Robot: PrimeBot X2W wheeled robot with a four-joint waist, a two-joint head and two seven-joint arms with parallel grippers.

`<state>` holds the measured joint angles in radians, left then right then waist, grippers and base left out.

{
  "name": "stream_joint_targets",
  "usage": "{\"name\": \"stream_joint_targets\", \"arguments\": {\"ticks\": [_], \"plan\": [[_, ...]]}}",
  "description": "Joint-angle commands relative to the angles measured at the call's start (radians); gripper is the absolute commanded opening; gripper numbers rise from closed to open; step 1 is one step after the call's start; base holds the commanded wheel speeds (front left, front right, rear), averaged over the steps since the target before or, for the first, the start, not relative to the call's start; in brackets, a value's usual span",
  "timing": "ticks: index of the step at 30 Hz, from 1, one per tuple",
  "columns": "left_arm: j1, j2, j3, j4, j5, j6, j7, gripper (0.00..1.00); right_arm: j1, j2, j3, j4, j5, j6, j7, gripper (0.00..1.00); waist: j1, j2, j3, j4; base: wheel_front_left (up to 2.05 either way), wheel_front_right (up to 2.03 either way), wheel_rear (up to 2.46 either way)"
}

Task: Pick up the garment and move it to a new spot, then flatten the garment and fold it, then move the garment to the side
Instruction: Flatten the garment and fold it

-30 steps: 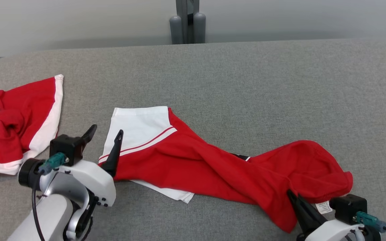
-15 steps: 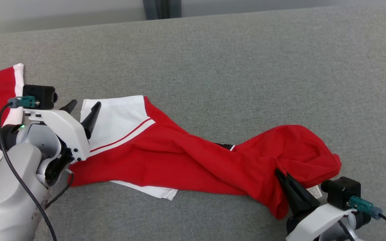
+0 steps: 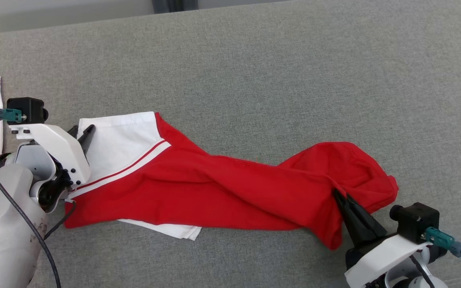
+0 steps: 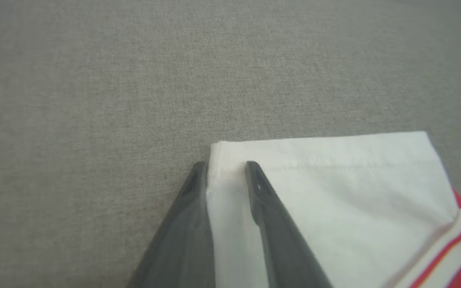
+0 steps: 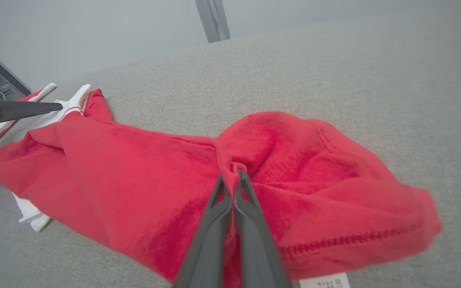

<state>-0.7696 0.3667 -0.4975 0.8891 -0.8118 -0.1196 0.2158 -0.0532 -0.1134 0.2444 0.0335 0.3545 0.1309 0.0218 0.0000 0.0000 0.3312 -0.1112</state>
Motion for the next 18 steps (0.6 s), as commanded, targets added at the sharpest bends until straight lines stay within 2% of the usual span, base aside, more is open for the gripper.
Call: {"name": "stream_joint_targets", "arguments": {"ticks": [1, 6, 10, 18], "plan": [[-0.014, -0.005, -0.012, 0.014, -0.005, -0.007, -0.005, 0.00, -0.014, -0.006, -0.010, -0.007, 0.002, 0.000, -0.014, 0.00, 0.0000, 0.0000, -0.002, -0.002, 0.00, 0.00, 0.00], [-0.024, -0.006, -0.032, 0.030, 0.010, -0.010, -0.054, 0.00, -0.021, -0.009, -0.034, -0.019, -0.004, 0.000, -0.038, 0.00, 0.0000, 0.0000, -0.008, 0.000, 0.00, 0.00, 0.00], [-0.045, 0.004, -0.037, 0.038, 0.037, -0.008, -0.158, 0.00, -0.044, -0.016, -0.057, -0.042, -0.020, 0.000, -0.073, 0.00, 0.0000, 0.0000, -0.019, 0.001, 0.00, 0.00, 0.00], [-0.093, 0.021, -0.027, -0.031, 0.095, 0.062, -0.344, 0.00, -0.161, -0.079, -0.115, -0.078, -0.088, 0.000, -0.098, 0.00, 0.0000, 0.0000, -0.069, 0.028, 0.00, 0.00, 0.00]]}}
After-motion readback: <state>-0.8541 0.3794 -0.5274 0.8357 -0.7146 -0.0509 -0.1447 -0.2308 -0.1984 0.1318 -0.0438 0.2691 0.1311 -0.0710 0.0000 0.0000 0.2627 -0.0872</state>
